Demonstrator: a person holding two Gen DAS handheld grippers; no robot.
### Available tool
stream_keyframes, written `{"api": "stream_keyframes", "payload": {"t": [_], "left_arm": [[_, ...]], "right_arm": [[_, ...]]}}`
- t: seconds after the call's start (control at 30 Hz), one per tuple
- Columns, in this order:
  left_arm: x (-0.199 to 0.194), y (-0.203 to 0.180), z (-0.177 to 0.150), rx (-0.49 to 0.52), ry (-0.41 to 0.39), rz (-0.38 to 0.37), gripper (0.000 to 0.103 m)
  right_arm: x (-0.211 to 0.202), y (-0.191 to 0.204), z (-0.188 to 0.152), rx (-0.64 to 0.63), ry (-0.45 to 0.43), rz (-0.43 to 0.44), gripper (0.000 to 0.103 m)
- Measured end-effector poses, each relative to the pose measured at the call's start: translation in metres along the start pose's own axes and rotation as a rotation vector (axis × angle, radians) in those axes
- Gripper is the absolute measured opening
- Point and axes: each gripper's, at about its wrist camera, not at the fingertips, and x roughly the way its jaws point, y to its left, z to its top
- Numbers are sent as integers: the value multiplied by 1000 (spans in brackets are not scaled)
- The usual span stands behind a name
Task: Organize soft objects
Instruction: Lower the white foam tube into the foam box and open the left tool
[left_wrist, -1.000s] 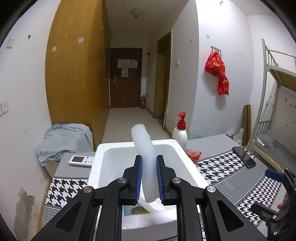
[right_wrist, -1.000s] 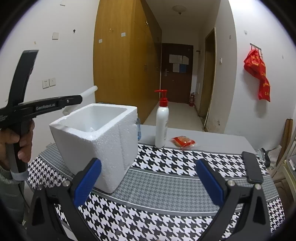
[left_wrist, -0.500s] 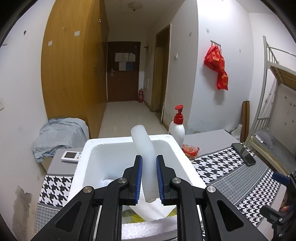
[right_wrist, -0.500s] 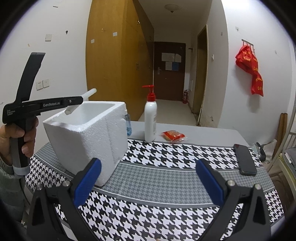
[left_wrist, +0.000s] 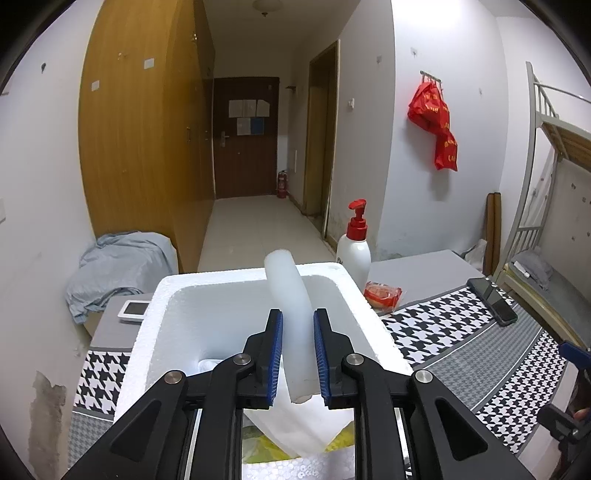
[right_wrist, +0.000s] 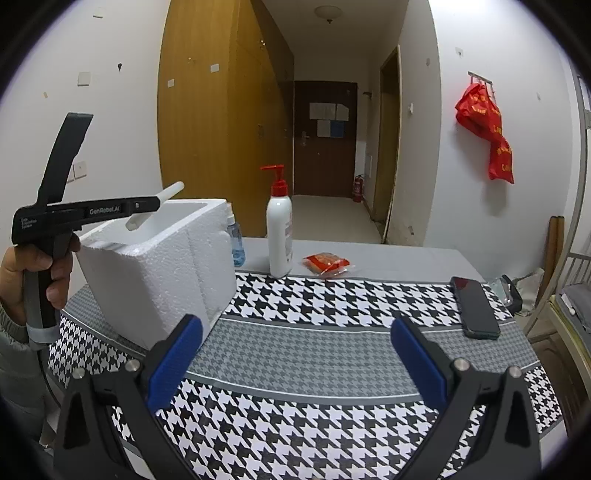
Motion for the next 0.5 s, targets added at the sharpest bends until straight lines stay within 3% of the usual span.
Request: {"api": "stream_keyframes", "payload": {"t": [0.1,0.23,0.27,0.33,0.43,0.5], "left_arm": [[2,0,0,3,0,1,21],[3,-1,-1,11,-6,9,33],[2,-1,0,11,-9,21,40],[1,-2,-1,17,-27,46,83],[-8,-3,-2,12,-72,67,96],[-13,-4,-3,1,-83,78,97]], "right_arm": [[0,-2,0,2,-1,-2,103],[-1,-4,-1,5,-1,-1,103],[-1,-5,-1,6,-1,-2,103],[-1,-6,-1,9,-1,-5,103],[-2,-8,-1,11,-3,-5,103],[-4,-9,-1,13,-5,-7,103]]}}
